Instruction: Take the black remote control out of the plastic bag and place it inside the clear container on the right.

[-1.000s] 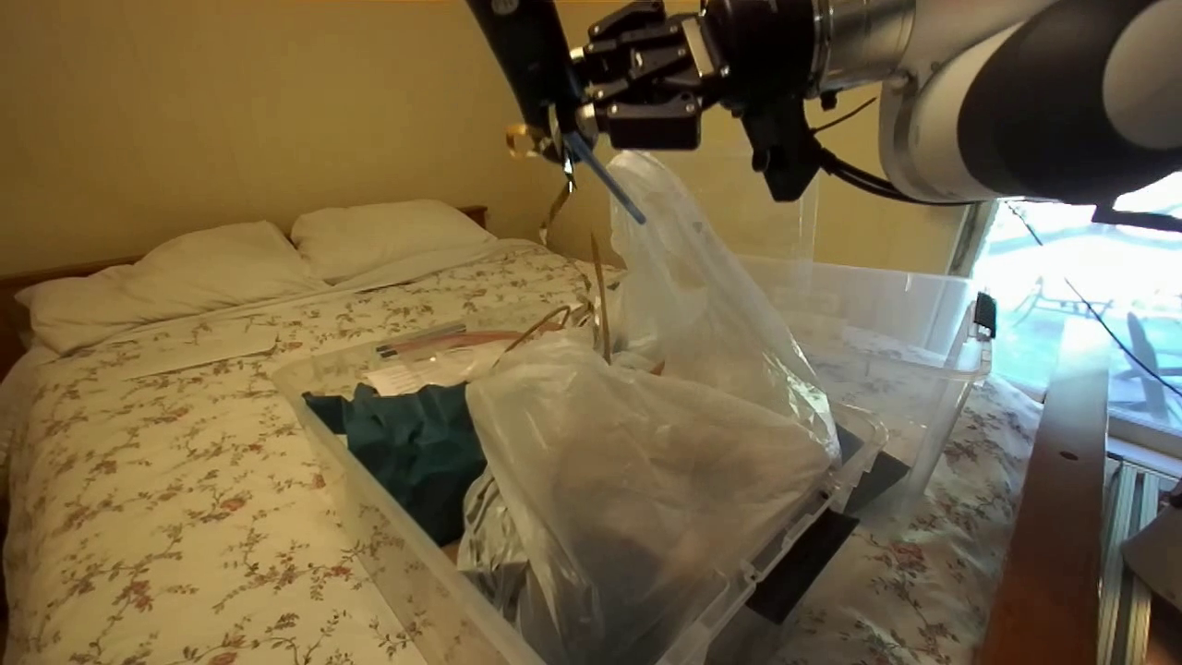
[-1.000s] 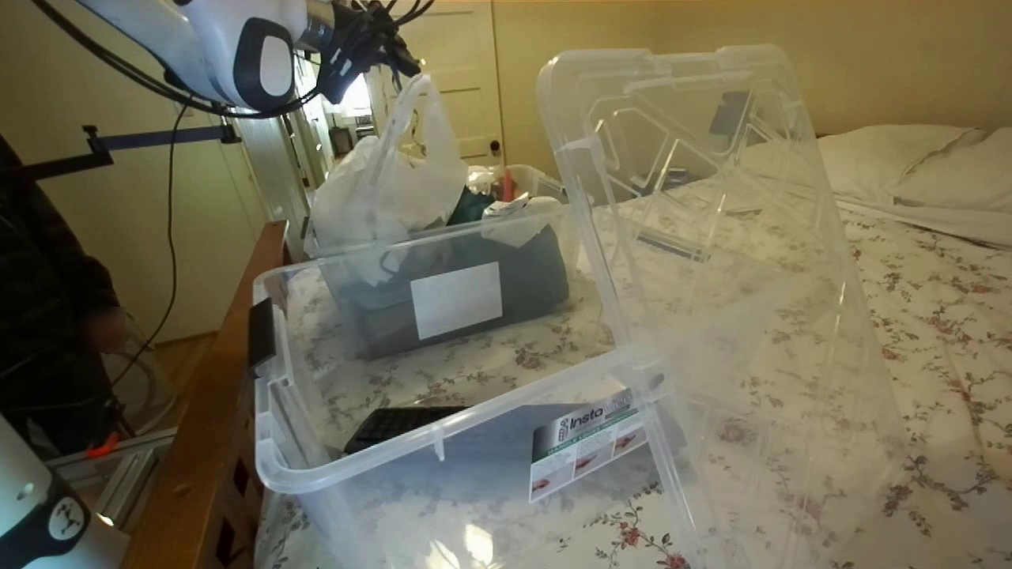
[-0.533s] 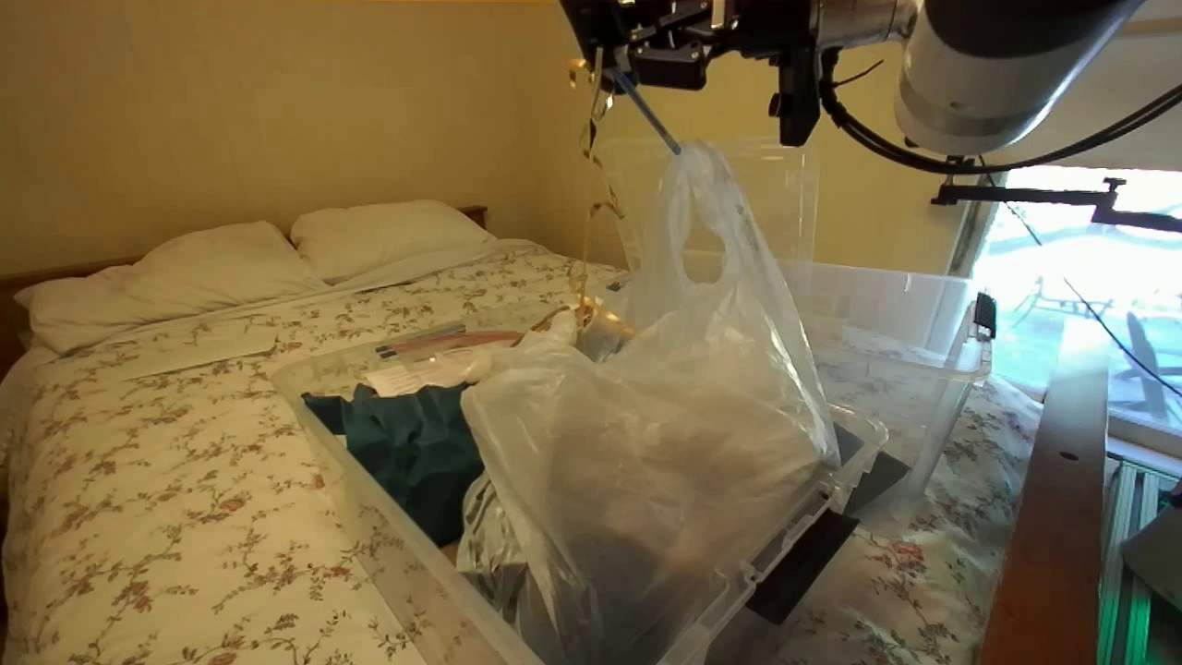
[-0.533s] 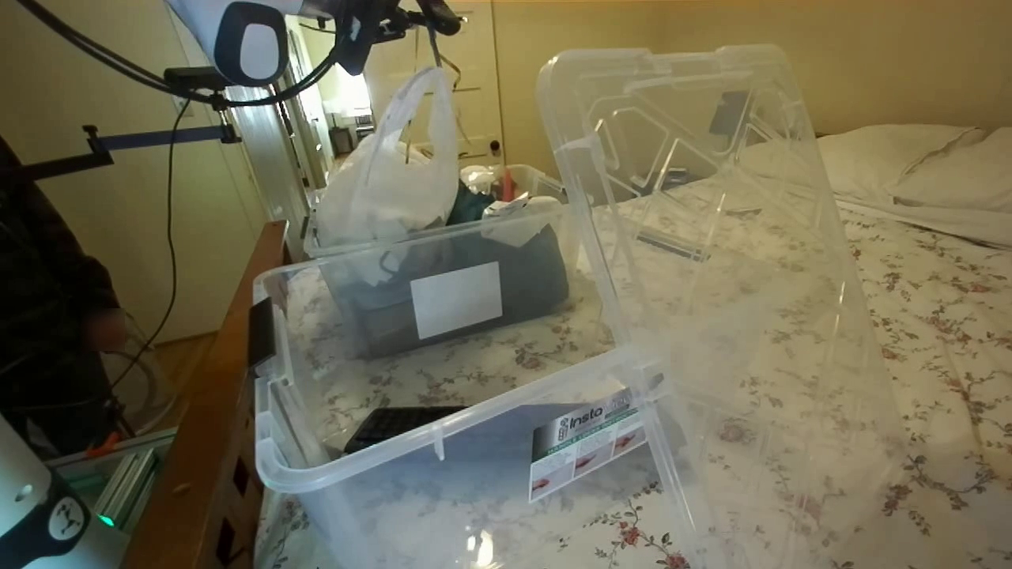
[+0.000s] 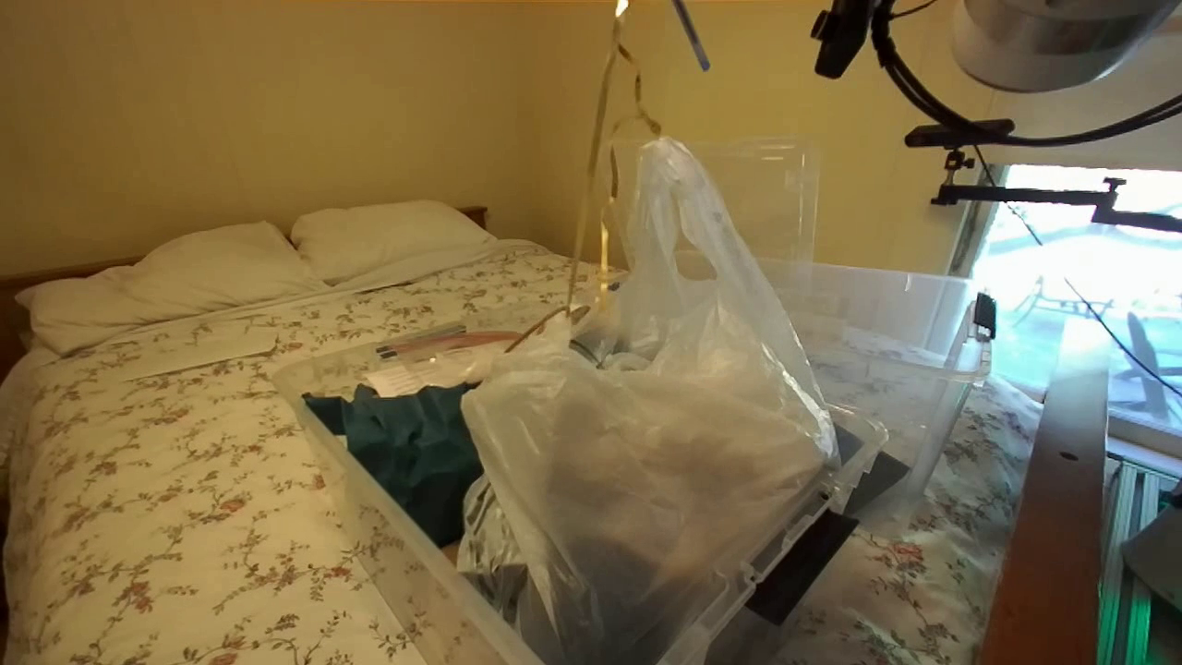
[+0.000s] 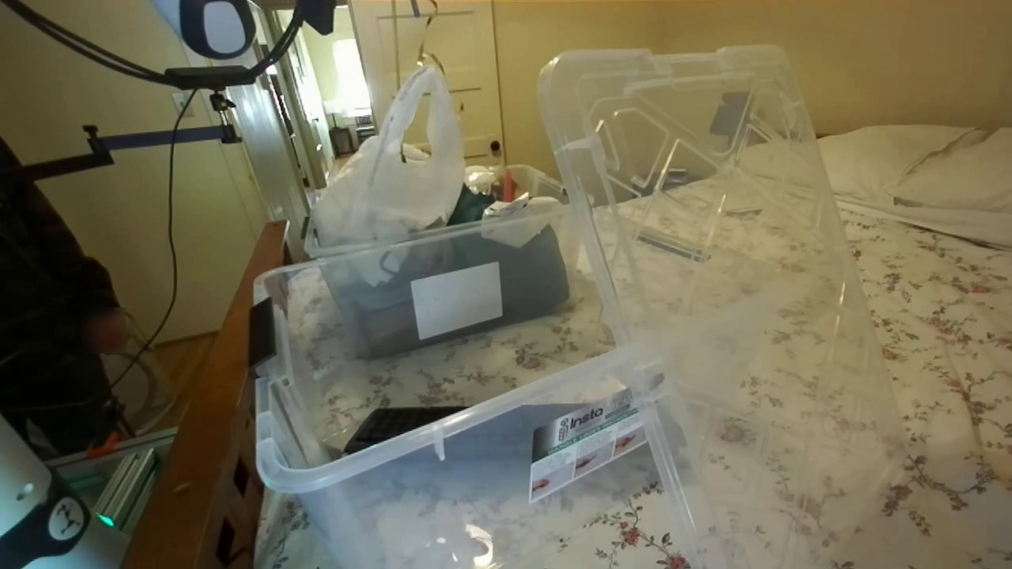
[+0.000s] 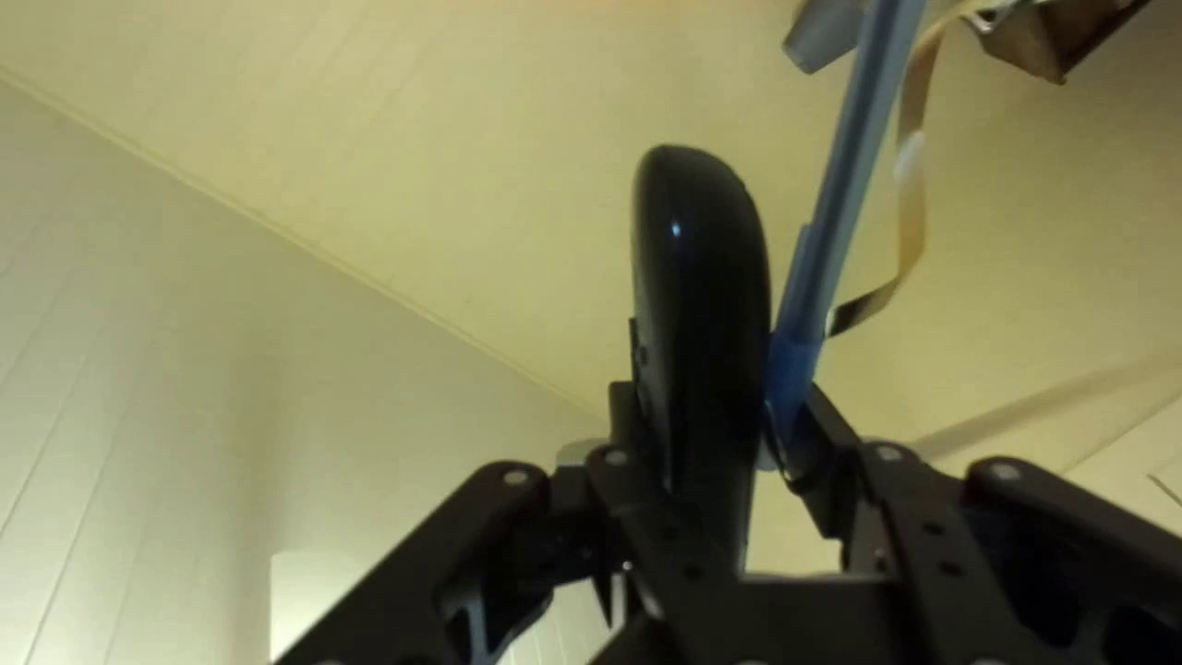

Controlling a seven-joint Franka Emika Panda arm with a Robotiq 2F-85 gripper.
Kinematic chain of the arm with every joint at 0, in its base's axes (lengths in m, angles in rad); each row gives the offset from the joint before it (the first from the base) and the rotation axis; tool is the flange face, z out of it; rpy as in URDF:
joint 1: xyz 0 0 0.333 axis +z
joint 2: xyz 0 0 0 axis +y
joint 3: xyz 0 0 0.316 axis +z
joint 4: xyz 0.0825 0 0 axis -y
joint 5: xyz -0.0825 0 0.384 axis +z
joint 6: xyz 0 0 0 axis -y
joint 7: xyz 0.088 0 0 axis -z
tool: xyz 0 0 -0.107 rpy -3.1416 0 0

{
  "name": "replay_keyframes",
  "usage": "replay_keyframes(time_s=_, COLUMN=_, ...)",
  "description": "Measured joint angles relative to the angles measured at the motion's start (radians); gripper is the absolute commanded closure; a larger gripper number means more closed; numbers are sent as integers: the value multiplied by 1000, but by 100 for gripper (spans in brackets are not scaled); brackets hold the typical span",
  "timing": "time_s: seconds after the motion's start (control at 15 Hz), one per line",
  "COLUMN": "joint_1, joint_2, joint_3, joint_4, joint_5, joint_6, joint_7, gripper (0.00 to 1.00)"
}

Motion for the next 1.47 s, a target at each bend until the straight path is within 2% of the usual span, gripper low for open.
replay_keyframes(time_s=0.27, joint_1=-11, joint_2=20, joint_3=0, joint_4=0, joint_5=97, joint_6=88, joint_7=-218, gripper=84)
replay_keyframes(time_s=0.67, joint_1=-210, joint_2=106, joint_3=142, joint_4=-75, joint_5=221, joint_6=176, joint_7=-415, gripper=84)
replay_keyframes(time_s=1.07, joint_1=-283, joint_2=180, joint_3=230, joint_4=-88, joint_5=510, joint_6=238, joint_7=-693, gripper=84)
replay_keyframes(time_s=1.47, joint_1=-322, joint_2=279, joint_3=261, joint_4=-82, joint_5=769, joint_6=270, joint_7=-888, gripper=84)
